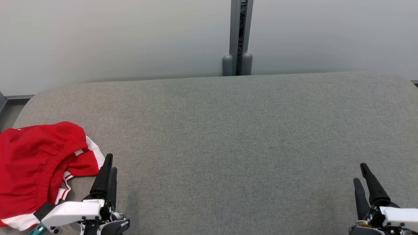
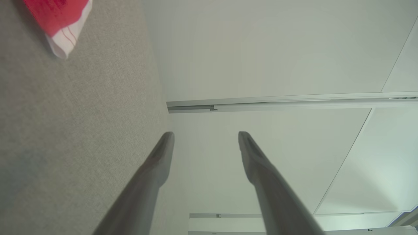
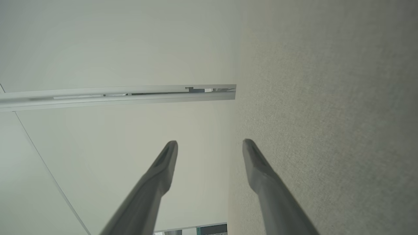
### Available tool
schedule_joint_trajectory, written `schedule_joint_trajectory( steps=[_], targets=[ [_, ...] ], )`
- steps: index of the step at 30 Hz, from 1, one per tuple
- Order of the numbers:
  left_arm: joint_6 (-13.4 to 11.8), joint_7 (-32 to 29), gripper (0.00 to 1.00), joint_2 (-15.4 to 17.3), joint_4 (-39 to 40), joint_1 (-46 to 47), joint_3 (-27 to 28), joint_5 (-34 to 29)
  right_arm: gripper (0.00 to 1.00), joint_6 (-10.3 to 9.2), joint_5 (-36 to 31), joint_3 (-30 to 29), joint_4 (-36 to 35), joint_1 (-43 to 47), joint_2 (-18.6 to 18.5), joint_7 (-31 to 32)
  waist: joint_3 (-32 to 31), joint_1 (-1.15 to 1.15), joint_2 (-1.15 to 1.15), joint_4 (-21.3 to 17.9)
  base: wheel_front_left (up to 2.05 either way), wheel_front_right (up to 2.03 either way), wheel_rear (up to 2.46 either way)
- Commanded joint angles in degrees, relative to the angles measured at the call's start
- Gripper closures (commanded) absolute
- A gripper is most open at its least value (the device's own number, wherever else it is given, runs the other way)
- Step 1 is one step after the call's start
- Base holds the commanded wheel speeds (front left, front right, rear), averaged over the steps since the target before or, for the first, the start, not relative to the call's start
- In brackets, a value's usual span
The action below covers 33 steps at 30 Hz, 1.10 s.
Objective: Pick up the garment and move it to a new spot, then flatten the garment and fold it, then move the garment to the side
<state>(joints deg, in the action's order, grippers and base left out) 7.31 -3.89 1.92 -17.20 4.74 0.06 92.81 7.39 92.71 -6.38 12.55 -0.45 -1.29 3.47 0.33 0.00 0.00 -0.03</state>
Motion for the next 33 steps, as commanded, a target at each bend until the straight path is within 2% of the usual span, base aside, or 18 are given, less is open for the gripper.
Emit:
schedule_joint_trajectory(
  steps=[1, 6, 12, 33],
  targets=[
    [0.11, 0.50, 0.00, 0.47, 1.41, 1.50, -0.22, -0.35, 0.00, 0.08, -0.45, 0.62, -0.83, -1.64, -0.60, -0.58, 0.01, 0.00, 0.00, 0.00, 0.00, 0.00, 0.00],
    [0.12, 2.13, 0.00, 0.56, 1.99, 1.56, -0.72, -1.69, 0.00, 0.08, -2.86, 2.05, -0.36, -2.57, -0.83, -1.68, 0.03, 0.00, 0.00, -0.01, 0.00, 0.00, 0.00],
    [0.13, 3.96, 0.00, 1.15, 2.66, 2.03, -1.90, -6.49, 0.00, 0.09, -8.45, 3.07, -0.58, -3.53, -0.85, -3.18, 0.11, 0.00, 0.00, 0.00, 0.00, 0.00, 0.00],
    [0.17, 8.58, 0.00, 0.70, 6.79, 2.53, -0.72, -33.59, 0.00, 0.10, -39.74, 9.48, -3.11, -6.49, -1.08, -7.92, 0.51, 0.00, 0.00, 0.10, 0.00, 0.00, 0.00]
  ],
)
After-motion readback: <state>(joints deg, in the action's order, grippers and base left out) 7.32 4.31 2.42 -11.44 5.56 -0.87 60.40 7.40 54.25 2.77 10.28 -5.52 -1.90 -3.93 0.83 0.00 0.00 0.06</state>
